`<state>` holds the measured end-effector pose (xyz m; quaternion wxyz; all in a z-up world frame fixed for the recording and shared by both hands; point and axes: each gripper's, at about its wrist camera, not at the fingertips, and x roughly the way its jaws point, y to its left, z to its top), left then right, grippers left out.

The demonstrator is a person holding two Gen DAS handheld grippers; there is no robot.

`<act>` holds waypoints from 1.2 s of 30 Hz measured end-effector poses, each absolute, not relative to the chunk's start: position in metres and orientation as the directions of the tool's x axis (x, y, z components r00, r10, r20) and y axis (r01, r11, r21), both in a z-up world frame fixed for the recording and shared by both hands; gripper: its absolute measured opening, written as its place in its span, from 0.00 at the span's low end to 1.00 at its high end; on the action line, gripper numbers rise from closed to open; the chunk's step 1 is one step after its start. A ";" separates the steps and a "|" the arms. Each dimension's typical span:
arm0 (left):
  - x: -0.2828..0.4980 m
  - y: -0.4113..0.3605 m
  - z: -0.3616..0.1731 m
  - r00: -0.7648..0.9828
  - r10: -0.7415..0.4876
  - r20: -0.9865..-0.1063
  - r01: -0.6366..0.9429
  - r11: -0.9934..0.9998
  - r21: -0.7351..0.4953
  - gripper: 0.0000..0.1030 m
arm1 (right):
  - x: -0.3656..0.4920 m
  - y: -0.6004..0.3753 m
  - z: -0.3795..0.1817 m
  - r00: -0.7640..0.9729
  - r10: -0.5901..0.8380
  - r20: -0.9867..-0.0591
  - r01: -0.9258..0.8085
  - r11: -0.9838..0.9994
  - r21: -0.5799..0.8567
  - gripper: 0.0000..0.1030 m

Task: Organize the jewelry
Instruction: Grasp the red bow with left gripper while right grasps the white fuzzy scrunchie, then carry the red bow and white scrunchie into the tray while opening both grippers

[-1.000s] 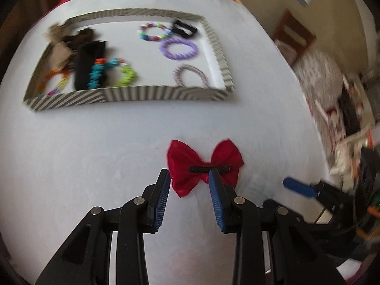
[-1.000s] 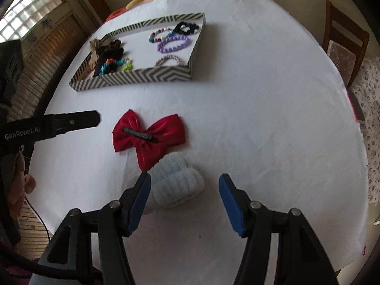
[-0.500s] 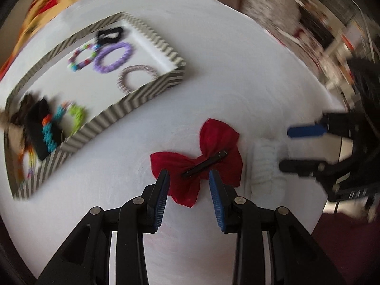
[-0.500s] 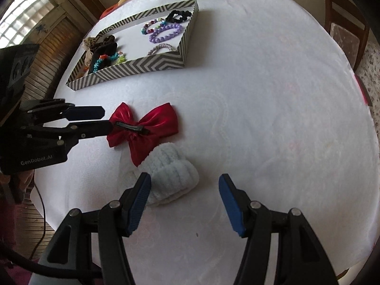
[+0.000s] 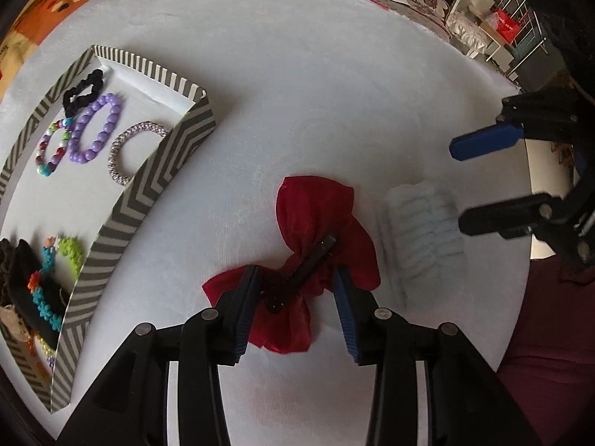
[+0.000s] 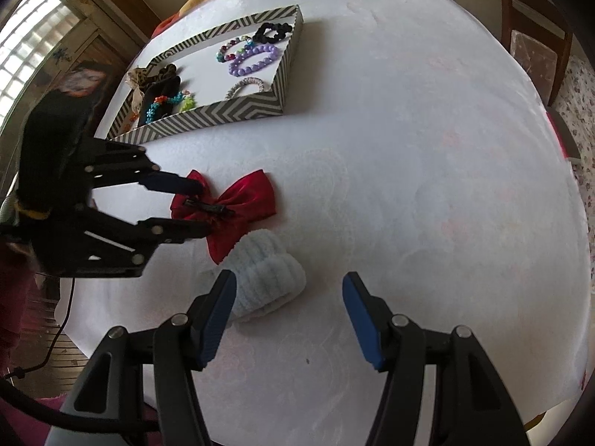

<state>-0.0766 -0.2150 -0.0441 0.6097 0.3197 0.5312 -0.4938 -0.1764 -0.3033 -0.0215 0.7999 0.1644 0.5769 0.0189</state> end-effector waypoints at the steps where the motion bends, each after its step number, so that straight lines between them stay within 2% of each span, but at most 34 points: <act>1: -0.077 -0.215 -0.044 -0.048 -0.277 -0.960 0.940 0.312 -0.137 0.31 | -0.176 -0.302 -0.023 0.332 0.220 -0.917 0.160 0.945 0.285 0.61; 2: -0.077 -0.213 -0.043 -0.046 -0.289 -0.956 0.937 0.320 -0.142 0.31 | -0.175 -0.300 -0.024 0.332 0.221 -0.917 0.161 0.945 0.286 0.61; 4: -0.077 -0.208 -0.044 -0.039 -0.307 -0.951 0.929 0.339 -0.148 0.25 | -0.173 -0.297 -0.028 0.330 0.226 -0.917 0.159 0.944 0.290 0.61; 5: -0.077 -0.205 -0.043 -0.035 -0.322 -0.946 0.922 0.354 -0.154 0.18 | -0.172 -0.296 -0.031 0.328 0.232 -0.916 0.155 0.943 0.295 0.61; 7: -0.073 -0.197 -0.041 -0.004 -0.339 -0.941 0.907 0.394 -0.146 0.14 | -0.169 -0.293 -0.038 0.322 0.243 -0.915 0.151 0.941 0.303 0.60; 9: -0.073 -0.187 -0.039 0.022 -0.370 -0.929 0.882 0.444 -0.156 0.05 | -0.168 -0.289 -0.043 0.332 0.258 -0.907 0.135 0.939 0.317 0.47; 10: -0.074 -0.183 -0.038 0.031 -0.380 -0.924 0.872 0.462 -0.160 0.03 | -0.168 -0.286 -0.045 0.344 0.264 -0.901 0.124 0.939 0.322 0.34; 14: -0.068 -0.167 -0.028 0.095 -0.406 -0.909 0.822 0.547 -0.158 0.02 | -0.166 -0.282 -0.038 0.364 0.269 -0.892 0.083 0.944 0.319 0.24; 20: -0.052 -0.152 0.005 0.176 -0.442 -0.880 0.753 0.636 -0.169 0.02 | -0.148 -0.286 0.009 0.442 0.271 -0.855 0.008 0.952 0.305 0.23; 25: -0.030 -0.143 0.033 0.279 -0.426 -0.861 0.689 0.713 -0.130 0.02 | -0.114 -0.287 0.041 0.499 0.246 -0.831 -0.027 0.963 0.269 0.23; 36: 0.053 -0.113 0.043 0.415 -0.310 -0.855 0.492 0.867 -0.076 0.02 | -0.040 -0.270 0.061 0.525 0.235 -0.818 -0.098 0.971 0.216 0.24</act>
